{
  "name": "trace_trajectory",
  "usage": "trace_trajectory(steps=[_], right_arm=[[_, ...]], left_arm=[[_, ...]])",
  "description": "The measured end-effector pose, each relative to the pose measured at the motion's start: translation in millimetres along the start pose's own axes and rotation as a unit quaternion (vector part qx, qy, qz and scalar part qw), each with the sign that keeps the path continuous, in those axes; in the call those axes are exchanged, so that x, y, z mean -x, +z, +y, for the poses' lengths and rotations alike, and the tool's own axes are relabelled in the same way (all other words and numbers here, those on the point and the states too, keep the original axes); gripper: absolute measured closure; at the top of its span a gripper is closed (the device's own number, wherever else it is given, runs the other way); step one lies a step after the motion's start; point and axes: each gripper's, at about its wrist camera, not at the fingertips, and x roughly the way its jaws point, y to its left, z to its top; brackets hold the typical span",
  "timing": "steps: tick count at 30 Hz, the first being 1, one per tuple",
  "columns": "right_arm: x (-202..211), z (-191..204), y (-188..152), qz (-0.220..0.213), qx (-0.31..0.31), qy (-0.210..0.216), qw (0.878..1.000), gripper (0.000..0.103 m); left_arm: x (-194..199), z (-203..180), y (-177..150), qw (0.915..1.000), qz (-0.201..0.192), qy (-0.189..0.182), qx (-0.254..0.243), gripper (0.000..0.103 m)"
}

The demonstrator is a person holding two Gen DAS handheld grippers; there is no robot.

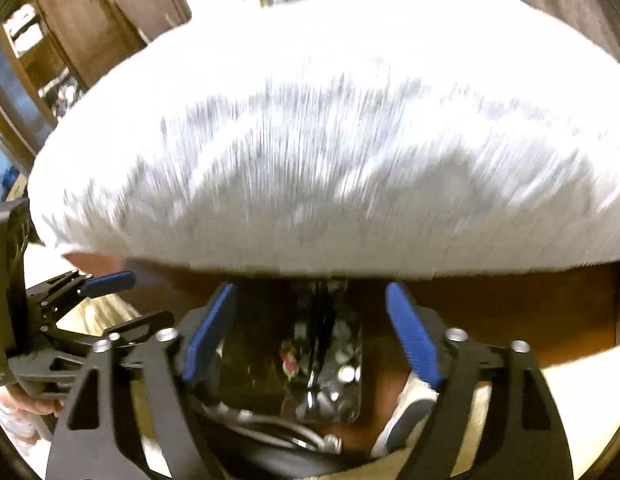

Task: Collect trash
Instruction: 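Open both tools over the bin to drop the toy and tube, then raise both tools and grasp the last green bottle with the right tool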

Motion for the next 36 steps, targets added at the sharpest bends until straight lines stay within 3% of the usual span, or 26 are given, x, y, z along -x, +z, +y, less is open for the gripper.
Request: trace_trajectory(steps=[3,7,13,18,23,32,36], right_arm=[[22,-5,25,-0.035,0.008,-0.009,0.999,0.011],[39,-6,65,-0.066,0.026,-0.026,0.997,0.011],[34,-2,132,-0.095,0.032,-0.027,0.995,0.01],[3,8,185,-0.105,0.05,-0.037,0.993,0.01],[-33,13,228,-0.105,0.056,-0.041,0.992,0.01],[-103,39,282,-0.087,0.083,-0.01,0.993,0.011],[-127,49,300,-0.068,0.095,-0.01,0.993,0.018]], left_arm=[[23,0,26,0.9991,-0.036,0.018,-0.014,0.014],[48,2,67,0.996,-0.075,0.04,-0.027,0.012],[60,20,135,0.9923,-0.108,0.057,-0.019,0.012],[45,39,189,0.9891,-0.114,0.092,-0.009,0.012],[23,63,224,0.9907,-0.094,0.098,0.009,0.012],[-9,83,259,0.9925,-0.078,0.094,0.008,0.013],[-21,89,270,0.993,-0.073,0.092,0.01,0.015]])
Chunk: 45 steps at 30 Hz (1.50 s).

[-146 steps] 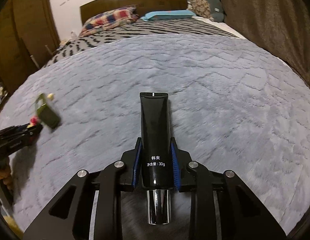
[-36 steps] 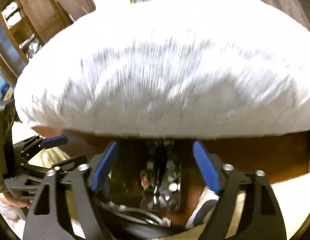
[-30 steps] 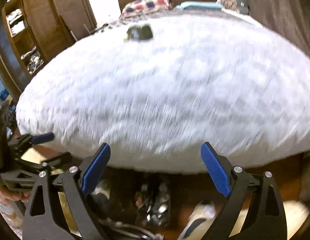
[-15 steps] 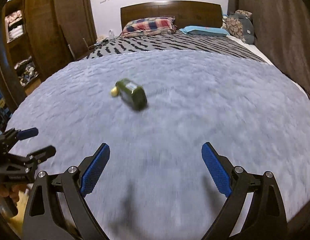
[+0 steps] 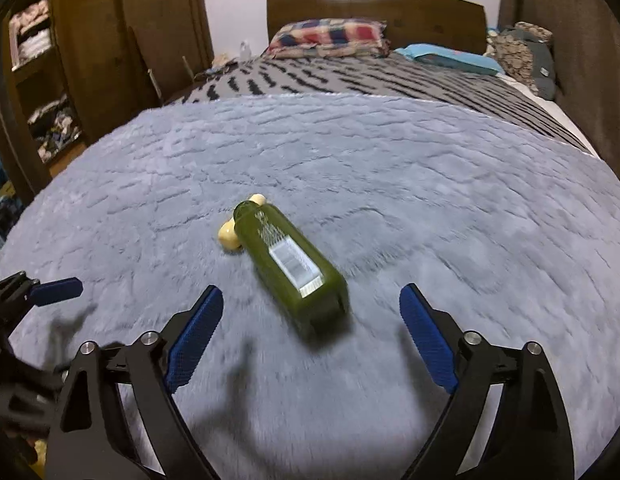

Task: Collect trash
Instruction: 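Raise both tools and grasp the last green bottle with the right tool, then grasp the yellow cap with the left tool while the right tool holds the bottle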

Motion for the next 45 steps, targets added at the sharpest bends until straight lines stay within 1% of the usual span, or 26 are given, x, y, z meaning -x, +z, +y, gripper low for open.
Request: trace_trajectory(steps=[1,2,3,5,6,8,10,11,14,17,19,21,23,24,25,26,28,29,31,32,33,39,45], right_arm=[[-4,1,2,0.003,0.002,0.0,1.0,0.02],[-8,2,5,0.007,0.004,0.0,1.0,0.025],[-13,3,8,0.012,0.01,0.001,1.0,0.031],[-16,5,10,0.013,0.02,-0.001,1.0,0.04],[-16,5,11,0.012,0.022,0.001,1.0,0.046],[-16,3,11,0.01,0.022,0.004,1.0,0.048],[-15,-1,11,0.006,0.013,0.012,1.0,0.056],[-14,-3,12,0.005,0.008,0.015,1.0,0.058],[-3,-16,16,-0.011,-0.012,0.002,1.0,0.063],[9,-29,20,-0.027,-0.024,-0.025,0.999,0.068],[11,-38,20,-0.027,-0.032,-0.033,0.999,0.068],[11,-46,19,-0.024,-0.043,-0.033,0.998,0.068],[11,-52,18,-0.022,-0.048,-0.033,0.998,0.068],[11,-54,18,-0.021,-0.049,-0.034,0.998,0.068],[12,-56,18,-0.021,-0.048,-0.036,0.998,0.068],[14,-57,18,-0.022,-0.047,-0.037,0.998,0.068],[17,-57,17,-0.022,-0.043,-0.04,0.998,0.068],[18,-57,17,-0.023,-0.043,-0.04,0.998,0.068],[22,-60,16,-0.023,-0.043,-0.041,0.998,0.068],[25,-61,15,-0.022,-0.045,-0.041,0.998,0.068],[26,-62,14,-0.021,-0.047,-0.039,0.998,0.068],[48,-60,0,-0.022,-0.056,-0.033,0.998,0.068],[86,-44,-17,-0.04,-0.04,-0.035,0.998,0.068]], left_arm=[[-4,1,2,1.0,0.002,0.001,0.001,0.015],[-7,1,4,1.0,0.003,0.002,0.001,0.015],[-10,1,5,1.0,0.004,0.002,0.001,0.016],[-16,-1,10,1.0,0.006,0.001,-0.003,0.016],[-18,-2,12,1.0,0.005,0.0,-0.006,0.016],[-22,-7,19,0.9999,0.003,-0.002,-0.014,0.016],[-26,-12,25,0.9998,0.0,-0.002,-0.02,0.016],[-27,-14,28,0.9998,0.0,-0.002,-0.021,0.016],[-33,-19,39,0.9997,-0.006,0.001,-0.022,0.019],[-44,-26,53,0.9996,-0.011,0.006,-0.027,0.024],[-51,-32,63,0.9995,-0.015,0.008,-0.027,0.031],[-60,-37,74,0.9996,-0.015,0.008,-0.024,0.032],[-71,-43,83,0.9997,-0.012,0.006,-0.022,0.037],[-76,-46,87,0.9997,-0.009,0.006,-0.023,0.041],[-84,-48,91,0.9997,-0.002,0.007,-0.023,0.049],[-90,-49,93,0.9997,0.004,0.007,-0.022,0.055],[-98,-50,96,0.9998,0.011,0.005,-0.017,0.062],[-98,-50,97,0.9998,0.011,0.004,-0.019,0.065],[-96,-52,96,0.9997,0.013,-0.004,-0.021,0.079],[-94,-52,95,0.9996,0.014,-0.005,-0.022,0.082],[-92,-54,93,0.9996,0.015,-0.005,-0.024,0.084],[-71,-54,75,0.9994,0.017,-0.009,-0.03,0.084],[-24,-52,48,0.9994,-0.003,-0.022,-0.026,0.084]])
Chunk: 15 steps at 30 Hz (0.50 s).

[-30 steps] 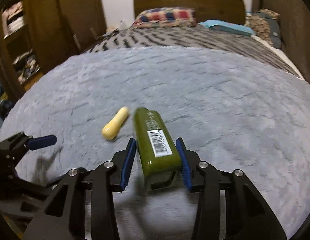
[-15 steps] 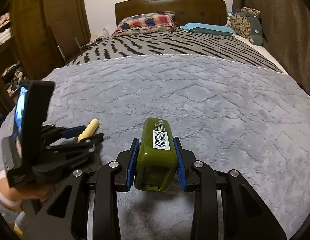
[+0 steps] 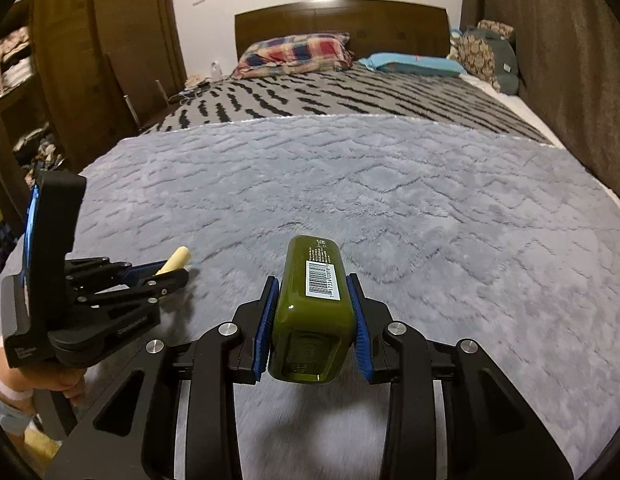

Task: Collect trash
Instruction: 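Grasp the yellow cap with the left tool while the right tool holds the bottle, then lower the yellow cap and green bottle below the bed edge with both tools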

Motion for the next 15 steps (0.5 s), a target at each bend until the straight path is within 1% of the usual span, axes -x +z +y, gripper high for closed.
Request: trace_trajectory(steps=[5,6,9,12,15], right_arm=[[40,8,-27,-0.013,0.002,0.005,1.0,0.068],[52,10,-40,-0.016,0.002,0.007,1.0,0.068],[73,14,-62,-0.02,0.001,0.009,1.0,0.068],[96,20,-82,-0.024,0.006,0.009,1.0,0.068],[124,27,-97,-0.038,0.014,0.011,0.999,0.068]], left_arm=[[53,-1,-24,0.9996,-0.027,-0.008,-0.001,0.084],[62,-2,-29,0.9994,-0.032,-0.009,-0.001,0.084],[89,-3,-50,0.9989,-0.044,-0.013,-0.003,0.084],[116,-6,-78,0.9981,-0.056,-0.026,-0.004,0.084],[142,-11,-107,0.9966,-0.074,-0.037,-0.003,0.084]])
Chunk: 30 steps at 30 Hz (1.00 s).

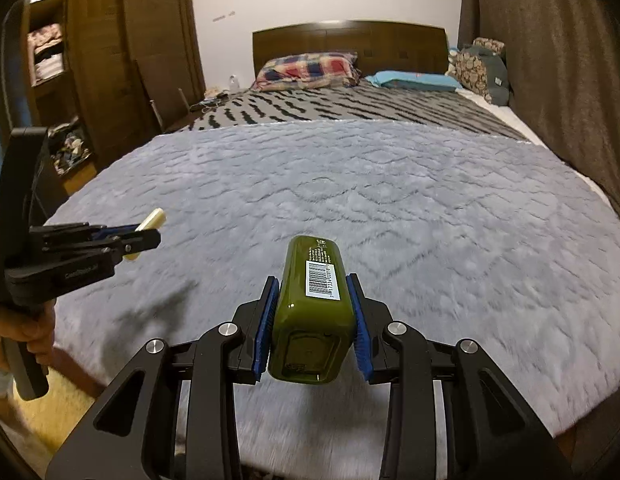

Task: Collect trash
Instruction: 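Lower the yellow cap and green bottle below the bed edge with both tools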

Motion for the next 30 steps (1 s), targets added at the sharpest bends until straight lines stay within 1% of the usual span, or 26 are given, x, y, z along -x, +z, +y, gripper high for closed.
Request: trace_trajectory(steps=[6,10,13,16,19,20,21,25,28,30], right_arm=[[52,19,-22,-0.032,0.015,0.017,0.999,0.068],[68,30,-44,-0.033,0.021,0.034,0.999,0.068],[75,35,-62,-0.023,0.019,0.047,0.998,0.068],[73,41,-84,-0.001,0.02,0.049,0.999,0.068],[61,44,-108,0.037,0.023,0.047,0.998,0.068],[57,45,-114,0.048,0.023,0.049,0.997,0.068],[46,44,-126,0.071,0.02,0.051,0.996,0.068],[21,47,-155,0.125,0.014,0.048,0.991,0.068],[-1,47,-175,0.166,0.01,0.048,0.985,0.068],[-9,48,-185,0.182,0.011,0.047,0.982,0.068]], left_arm=[[51,-14,-48,0.9994,-0.033,-0.004,-0.011,0.084],[71,-29,-84,0.9991,-0.035,-0.007,-0.024,0.084],[77,-35,-107,0.999,-0.031,-0.016,-0.028,0.084],[76,-40,-129,0.9992,-0.016,-0.029,-0.024,0.084],[65,-43,-149,0.999,0.01,-0.041,-0.017,0.084],[59,-44,-156,0.9988,0.021,-0.042,-0.016,0.084],[53,-44,-162,0.9985,0.031,-0.043,-0.013,0.084],[28,-46,-188,0.9959,0.077,-0.047,-0.007,0.084],[3,-46,-206,0.9925,0.114,-0.042,-0.006,0.084],[-11,-44,-216,0.9894,0.137,-0.048,-0.003,0.084]])
